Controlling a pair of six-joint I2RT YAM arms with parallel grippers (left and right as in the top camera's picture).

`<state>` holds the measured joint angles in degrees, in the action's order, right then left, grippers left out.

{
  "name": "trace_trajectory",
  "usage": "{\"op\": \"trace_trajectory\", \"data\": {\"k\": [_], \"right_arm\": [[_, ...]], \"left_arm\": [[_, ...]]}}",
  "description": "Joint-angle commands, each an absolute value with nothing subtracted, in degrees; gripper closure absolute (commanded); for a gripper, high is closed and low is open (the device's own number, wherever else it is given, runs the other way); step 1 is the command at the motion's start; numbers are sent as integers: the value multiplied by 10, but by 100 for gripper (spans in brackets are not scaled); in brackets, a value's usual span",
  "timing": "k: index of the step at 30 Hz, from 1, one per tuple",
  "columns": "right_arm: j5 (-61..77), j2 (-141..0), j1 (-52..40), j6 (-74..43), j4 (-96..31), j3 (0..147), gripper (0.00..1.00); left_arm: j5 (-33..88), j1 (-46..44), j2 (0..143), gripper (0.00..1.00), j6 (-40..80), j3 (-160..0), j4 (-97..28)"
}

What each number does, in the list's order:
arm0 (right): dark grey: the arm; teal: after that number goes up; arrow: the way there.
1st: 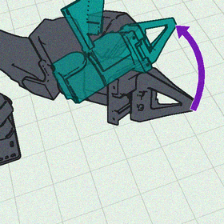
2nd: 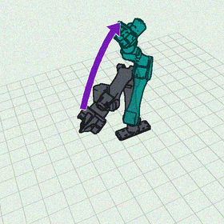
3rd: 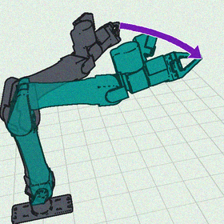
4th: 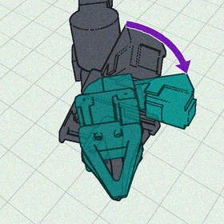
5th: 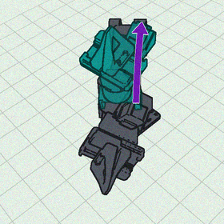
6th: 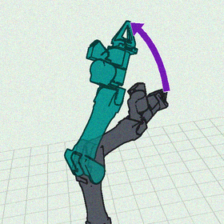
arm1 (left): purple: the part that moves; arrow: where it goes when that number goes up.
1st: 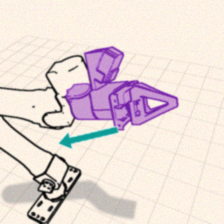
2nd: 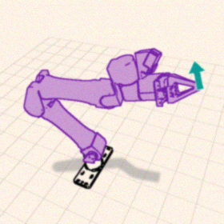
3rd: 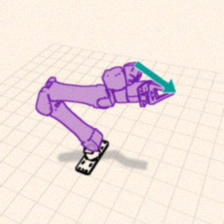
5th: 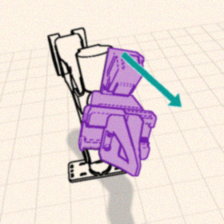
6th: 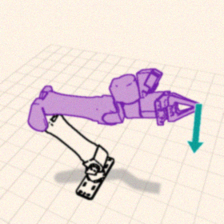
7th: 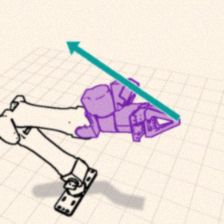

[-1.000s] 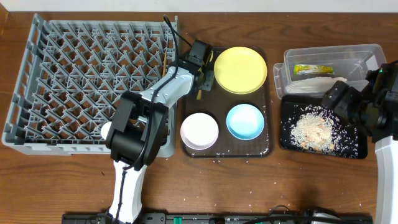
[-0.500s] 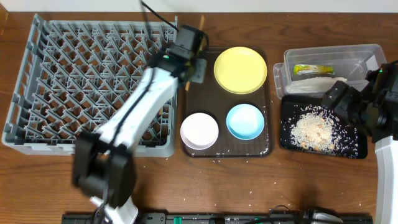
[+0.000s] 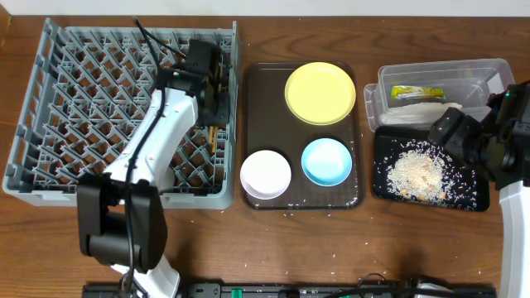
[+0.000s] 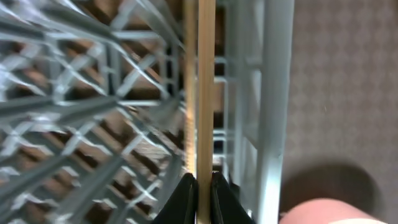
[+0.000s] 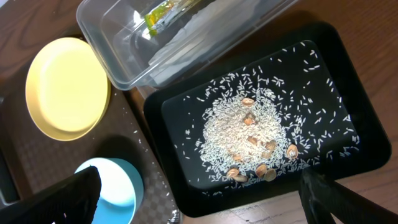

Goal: Sort waste into correct bins and load items into the dishwasher

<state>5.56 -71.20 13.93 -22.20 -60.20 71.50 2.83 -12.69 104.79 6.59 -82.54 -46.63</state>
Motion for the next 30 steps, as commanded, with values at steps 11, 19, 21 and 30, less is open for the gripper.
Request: {"op": "trace_trajectory", "data": {"k": [11, 19, 21, 30], "right_arm": [[54, -711, 143, -229, -602, 718, 1], [54, -711, 143, -229, -601, 718, 1], [54, -711, 143, -229, -602, 718, 1], [54, -711, 143, -229, -602, 718, 1]], "left_arm": [[67, -145, 958, 59, 78, -847, -507], [120, -283, 942, 58, 77, -842, -488], [120, -326, 976, 52, 72, -833, -450], [124, -371, 1107, 37, 71, -833, -354]]}}
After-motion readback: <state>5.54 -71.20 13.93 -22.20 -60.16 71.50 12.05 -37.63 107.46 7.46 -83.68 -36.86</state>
